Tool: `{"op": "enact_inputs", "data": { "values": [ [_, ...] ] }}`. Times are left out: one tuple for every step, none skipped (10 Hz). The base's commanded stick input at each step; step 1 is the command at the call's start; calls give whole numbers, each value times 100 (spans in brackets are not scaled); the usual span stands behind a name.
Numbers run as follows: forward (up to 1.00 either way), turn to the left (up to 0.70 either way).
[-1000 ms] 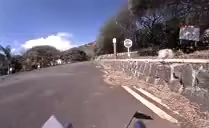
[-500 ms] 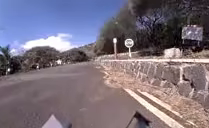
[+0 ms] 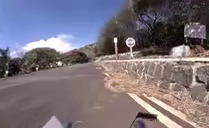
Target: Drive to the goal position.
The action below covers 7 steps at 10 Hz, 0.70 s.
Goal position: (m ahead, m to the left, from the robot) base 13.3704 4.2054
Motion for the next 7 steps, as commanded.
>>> {"op": "enact_inputs", "data": {
  "values": [
    [50, 0],
    [50, 0],
    [50, 0],
    [50, 0],
    [50, 0],
    [50, 0],
    [50, 0]
  ]
}}
